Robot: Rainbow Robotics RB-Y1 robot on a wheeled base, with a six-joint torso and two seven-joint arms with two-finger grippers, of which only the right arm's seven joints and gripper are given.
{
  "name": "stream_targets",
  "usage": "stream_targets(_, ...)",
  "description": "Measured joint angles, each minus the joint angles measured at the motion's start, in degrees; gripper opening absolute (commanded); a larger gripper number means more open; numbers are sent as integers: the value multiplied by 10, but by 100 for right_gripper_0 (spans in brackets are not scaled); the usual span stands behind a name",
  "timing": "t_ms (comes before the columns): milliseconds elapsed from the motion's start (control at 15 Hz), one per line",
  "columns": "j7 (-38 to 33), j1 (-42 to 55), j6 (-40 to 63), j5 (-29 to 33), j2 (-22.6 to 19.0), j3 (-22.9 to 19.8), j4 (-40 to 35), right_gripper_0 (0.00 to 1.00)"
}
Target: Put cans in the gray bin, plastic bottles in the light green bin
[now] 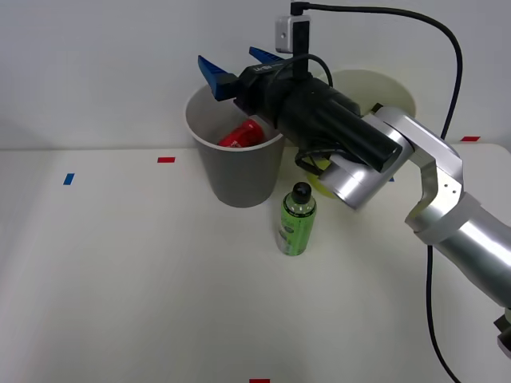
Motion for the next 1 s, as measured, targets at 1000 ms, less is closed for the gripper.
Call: stream_targets(1000, -48, 203, -34, -37, -118, -106, -225, 100)
